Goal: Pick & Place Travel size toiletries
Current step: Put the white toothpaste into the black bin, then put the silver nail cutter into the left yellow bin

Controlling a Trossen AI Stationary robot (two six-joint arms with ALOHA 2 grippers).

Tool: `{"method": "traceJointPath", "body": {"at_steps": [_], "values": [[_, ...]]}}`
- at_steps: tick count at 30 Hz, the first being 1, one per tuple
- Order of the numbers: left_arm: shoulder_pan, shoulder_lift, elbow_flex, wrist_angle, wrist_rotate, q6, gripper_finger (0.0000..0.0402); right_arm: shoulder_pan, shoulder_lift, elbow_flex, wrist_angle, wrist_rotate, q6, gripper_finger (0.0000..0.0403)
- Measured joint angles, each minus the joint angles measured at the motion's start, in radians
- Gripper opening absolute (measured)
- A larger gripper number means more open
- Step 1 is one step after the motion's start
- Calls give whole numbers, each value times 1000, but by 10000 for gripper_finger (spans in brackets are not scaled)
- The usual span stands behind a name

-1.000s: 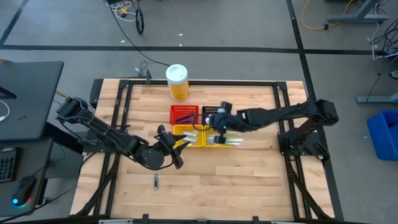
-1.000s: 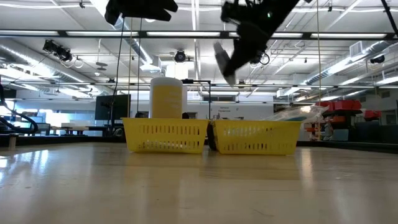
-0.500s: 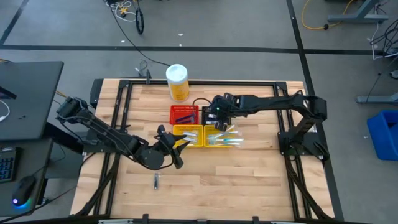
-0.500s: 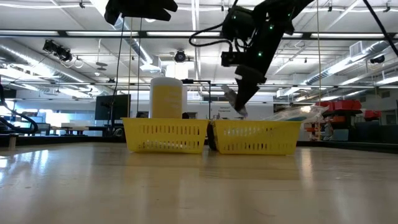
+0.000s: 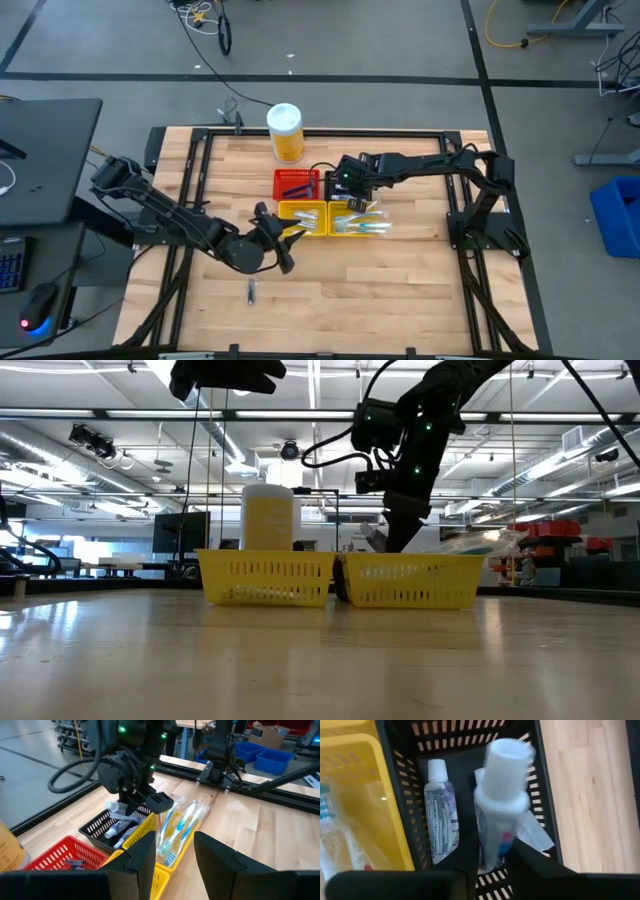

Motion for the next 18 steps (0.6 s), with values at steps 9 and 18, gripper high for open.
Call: {"method": "traceJointPath", "body": {"at_steps": [9, 18], "values": [[-4, 0, 0, -67, 122, -89, 144, 2, 0, 0, 13, 48, 15, 177], [-19, 0, 0, -242, 359, -341, 146, 58, -21, 30, 44, 134, 28, 210]]}}
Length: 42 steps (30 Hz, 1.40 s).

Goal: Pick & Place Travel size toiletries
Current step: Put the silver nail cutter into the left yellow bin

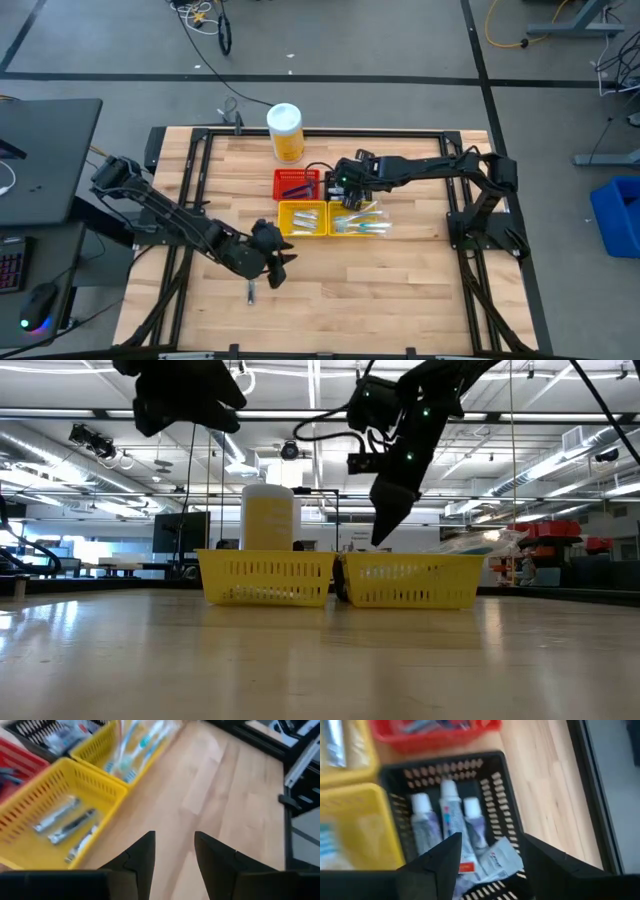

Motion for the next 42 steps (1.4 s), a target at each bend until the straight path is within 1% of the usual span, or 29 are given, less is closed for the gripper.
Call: {"method": "traceJointPath", "body": {"at_steps": [6, 9, 11, 13, 16, 18, 20, 25, 31, 33, 36, 39, 42], "values": [[-35, 3, 0, -1, 68, -33, 162, 68, -1, 5, 42, -3, 2, 201], [-49, 3, 1, -27, 114, -103, 177, 104, -1, 5, 42, -3, 2, 195], [-57, 3, 1, -91, 156, -169, 187, 127, -1, 5, 43, -3, 15, 192], [-63, 3, 1, -170, 198, -274, 195, 149, -1, 5, 45, -4, 42, 190], [-69, 3, -12, -294, 259, -473, 201, 179, -1, 5, 45, -4, 79, 190], [-70, 3, -37, -343, 310, -606, 201, 197, -1, 5, 48, -4, 102, 192], [-73, 4, -66, -353, 358, -717, 198, 214, -1, 5, 53, -4, 118, 194], [-92, 4, -134, -317, 436, -847, 191, 250, -1, 5, 63, -3, 150, 193], [-119, 4, -174, -217, 454, -895, 190, 279, -1, 5, 86, -4, 160, 186], [-129, 14, -183, -208, 474, -922, 190, 283, -1, 5, 101, -6, 159, 186], [-143, 62, -188, -208, 530, -968, 190, 286, -1, 5, 119, -10, 159, 188], [-153, 141, -187, -138, 599, -991, 190, 286, -1, 5, 127, -34, 166, 189], [-157, 208, -182, -96, 638, -1004, 190, 286, -1, 5, 130, -45, 175, 190]]}}
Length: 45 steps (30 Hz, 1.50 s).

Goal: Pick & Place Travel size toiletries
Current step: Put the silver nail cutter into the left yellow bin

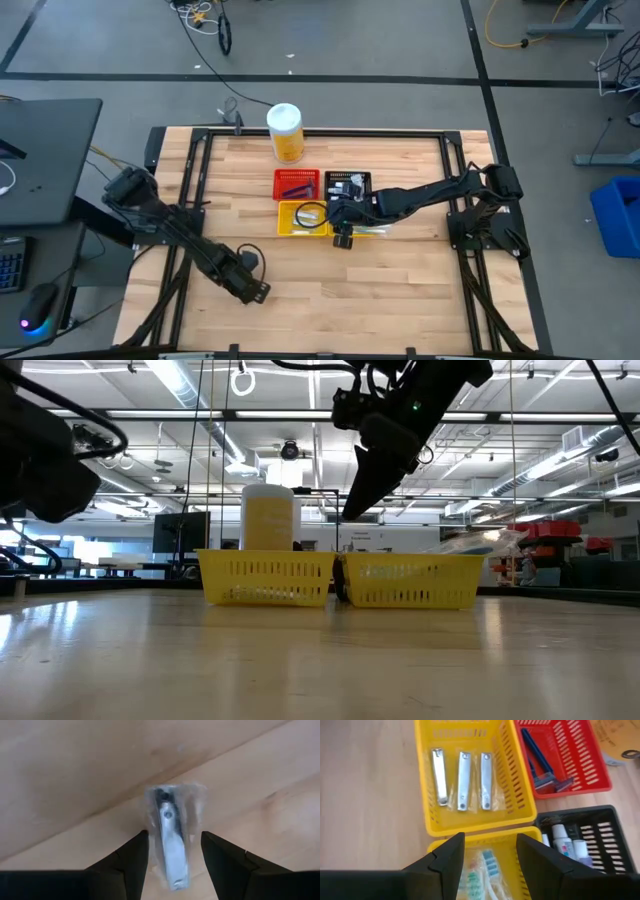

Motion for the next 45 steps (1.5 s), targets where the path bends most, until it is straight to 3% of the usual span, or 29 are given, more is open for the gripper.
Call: {"method": "traceJointPath", "body": {"at_steps": [9, 20, 24, 28, 37, 45], "values": [[-2, 46, 78, -155, -8, -1, 172, 0, 0, 0, 15, -19, 0, 183], [-4, 45, 78, -179, -72, -5, 55, 0, 0, 0, 27, -19, 0, 181], [-5, 40, 89, -191, -135, 6, 52, 0, 0, 0, 27, -18, 0, 183], [9, 34, 143, -258, -288, 65, 61, 0, 0, 0, 27, -19, 0, 181], [163, 14, 334, -407, -492, 496, 58, 13, 0, 0, 21, -22, 42, 179], [366, 11, 423, -376, -523, 950, 60, 69, -50, 0, -77, -6, 112, 171]]}}
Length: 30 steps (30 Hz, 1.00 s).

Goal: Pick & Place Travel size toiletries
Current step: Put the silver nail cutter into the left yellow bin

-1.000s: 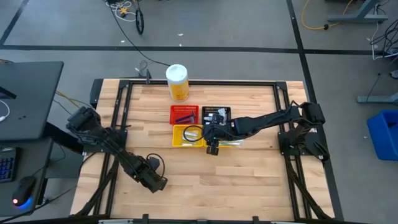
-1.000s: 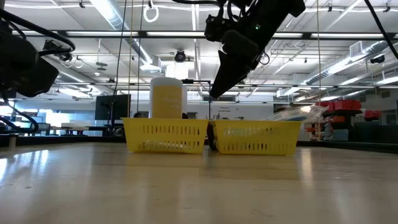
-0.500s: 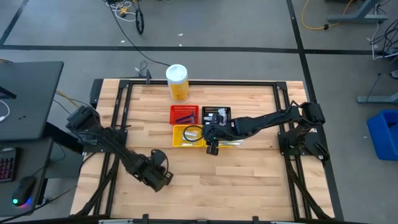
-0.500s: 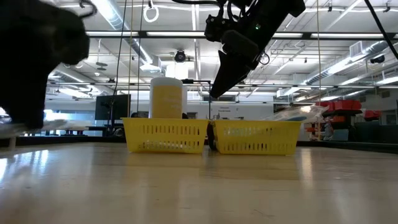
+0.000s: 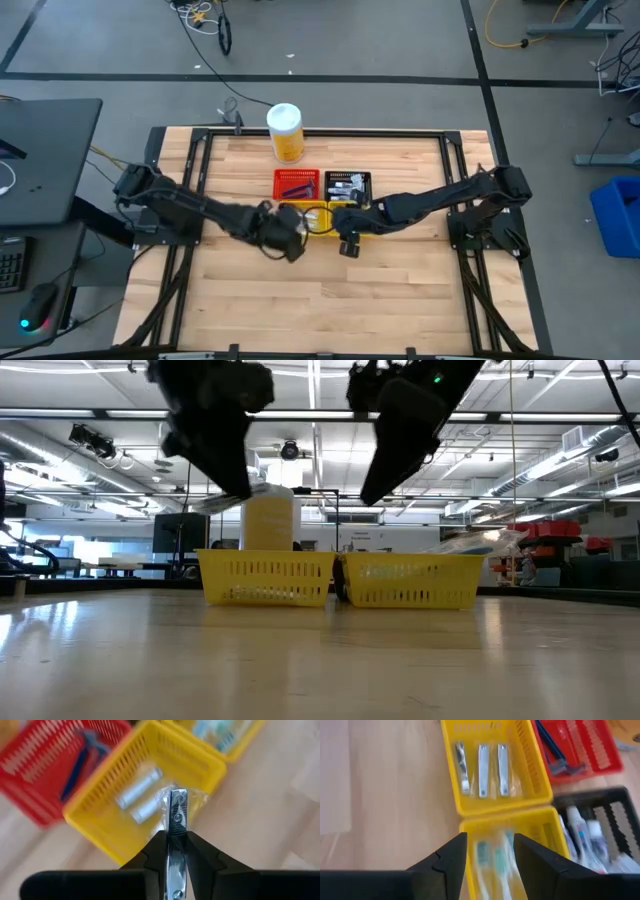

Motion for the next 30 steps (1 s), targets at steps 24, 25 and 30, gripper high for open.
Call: {"method": "traceJointPath", "body": {"at_steps": [24, 25, 30], "values": [[220, 196, -4, 183, 114, 367, 80, 61, -141, 0, -38, 69, 52, 160], [223, 195, -4, 187, 115, 367, 85, 61, -141, 0, -32, 69, 52, 160], [237, 195, -4, 176, 116, 368, 120, 60, -140, 0, -31, 69, 52, 159]]}}
